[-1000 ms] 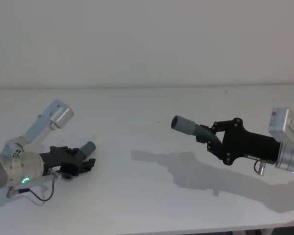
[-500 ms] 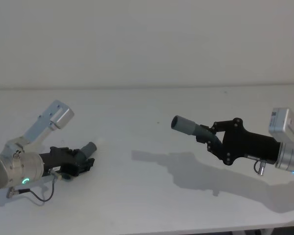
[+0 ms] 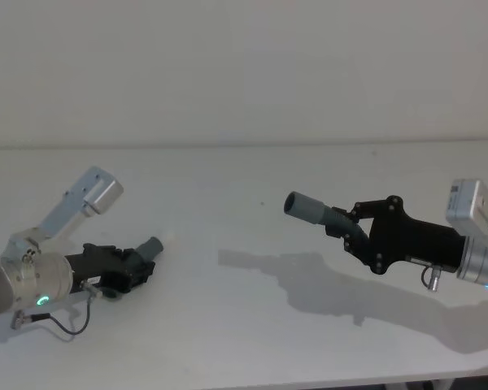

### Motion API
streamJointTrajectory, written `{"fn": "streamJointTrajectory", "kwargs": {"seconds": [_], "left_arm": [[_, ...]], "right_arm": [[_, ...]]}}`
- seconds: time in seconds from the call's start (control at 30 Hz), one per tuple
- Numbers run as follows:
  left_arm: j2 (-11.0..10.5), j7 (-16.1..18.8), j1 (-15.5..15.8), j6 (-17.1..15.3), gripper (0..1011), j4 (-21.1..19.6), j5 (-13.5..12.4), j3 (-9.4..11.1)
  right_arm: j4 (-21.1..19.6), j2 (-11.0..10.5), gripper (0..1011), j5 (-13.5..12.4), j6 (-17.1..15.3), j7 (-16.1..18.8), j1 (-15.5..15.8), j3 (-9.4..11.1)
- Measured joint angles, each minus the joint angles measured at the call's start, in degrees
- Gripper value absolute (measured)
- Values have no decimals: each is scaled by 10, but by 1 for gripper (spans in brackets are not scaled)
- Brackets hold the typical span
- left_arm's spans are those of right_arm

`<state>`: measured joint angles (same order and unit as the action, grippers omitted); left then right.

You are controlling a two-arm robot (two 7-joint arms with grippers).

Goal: Use both hands to pick up one end of the pipe from the table, align the ends, and insert them.

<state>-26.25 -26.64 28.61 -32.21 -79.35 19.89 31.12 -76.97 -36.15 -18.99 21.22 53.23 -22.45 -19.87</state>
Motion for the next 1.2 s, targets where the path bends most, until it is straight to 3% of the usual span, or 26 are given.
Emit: {"fn": "streamJointTrajectory", "kwargs": {"seconds": [0.37,0.77,1.0,1.2], "left_arm": [[4,-10,0,19,343,2,-1,0],[10,-31,10,49,322,5,6,9],[11,-59,28,85,322,12,11,12],[7,-103,56,126,322,26,17,17]], "right_arm": [[0,0,180,0,0,0,0,0],[0,0,180,0,0,0,0,0],[0,0,180,0,0,0,0,0],[0,0,180,0,0,0,0,0]]}}
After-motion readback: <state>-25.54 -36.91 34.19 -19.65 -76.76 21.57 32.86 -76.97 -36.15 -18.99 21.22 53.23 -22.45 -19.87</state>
